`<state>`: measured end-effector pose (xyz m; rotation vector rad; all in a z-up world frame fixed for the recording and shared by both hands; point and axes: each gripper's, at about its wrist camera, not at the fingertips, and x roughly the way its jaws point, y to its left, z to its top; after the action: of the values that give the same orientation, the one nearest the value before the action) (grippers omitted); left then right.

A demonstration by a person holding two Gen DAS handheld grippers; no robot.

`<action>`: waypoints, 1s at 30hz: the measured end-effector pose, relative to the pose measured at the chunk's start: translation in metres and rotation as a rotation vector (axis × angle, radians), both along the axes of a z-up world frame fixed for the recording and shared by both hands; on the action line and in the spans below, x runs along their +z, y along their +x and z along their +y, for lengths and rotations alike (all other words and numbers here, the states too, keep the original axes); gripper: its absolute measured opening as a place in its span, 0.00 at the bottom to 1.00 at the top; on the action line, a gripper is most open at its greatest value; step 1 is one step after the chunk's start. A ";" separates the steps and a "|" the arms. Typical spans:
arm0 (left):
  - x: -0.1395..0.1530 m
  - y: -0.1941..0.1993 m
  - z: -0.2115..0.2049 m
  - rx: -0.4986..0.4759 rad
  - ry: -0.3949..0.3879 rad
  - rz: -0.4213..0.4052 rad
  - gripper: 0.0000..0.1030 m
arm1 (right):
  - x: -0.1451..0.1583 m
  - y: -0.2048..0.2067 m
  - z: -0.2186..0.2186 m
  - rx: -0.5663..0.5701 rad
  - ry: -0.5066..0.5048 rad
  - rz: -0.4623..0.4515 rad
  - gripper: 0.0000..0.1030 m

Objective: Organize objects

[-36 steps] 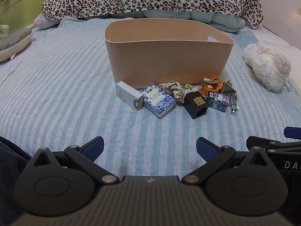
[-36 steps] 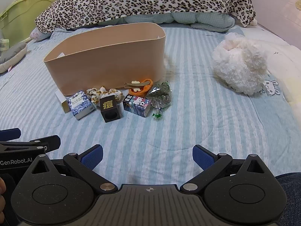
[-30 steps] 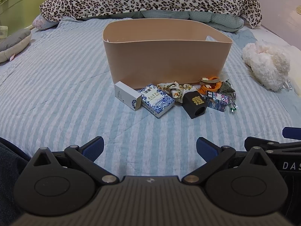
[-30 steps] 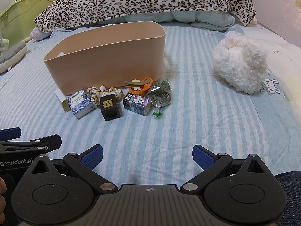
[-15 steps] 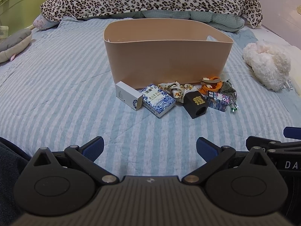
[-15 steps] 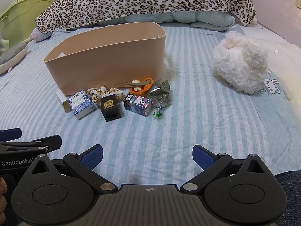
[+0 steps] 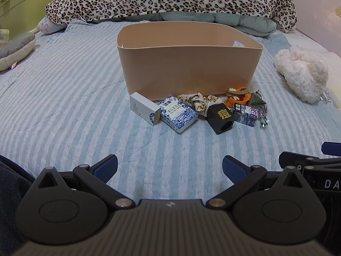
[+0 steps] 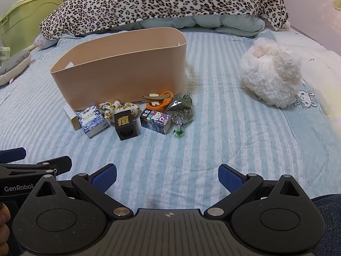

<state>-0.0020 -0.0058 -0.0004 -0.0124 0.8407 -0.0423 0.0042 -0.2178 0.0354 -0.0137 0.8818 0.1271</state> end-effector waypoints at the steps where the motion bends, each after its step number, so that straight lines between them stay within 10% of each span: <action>1: 0.000 0.000 0.000 0.000 0.000 0.000 1.00 | 0.000 0.000 0.000 0.000 0.000 0.000 1.00; 30: 0.003 0.004 -0.001 -0.008 0.003 0.007 1.00 | 0.004 0.004 -0.001 0.002 0.001 -0.004 1.00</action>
<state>0.0017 -0.0071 0.0029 -0.0059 0.8475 -0.0488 0.0085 -0.2192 0.0399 -0.0138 0.8774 0.1298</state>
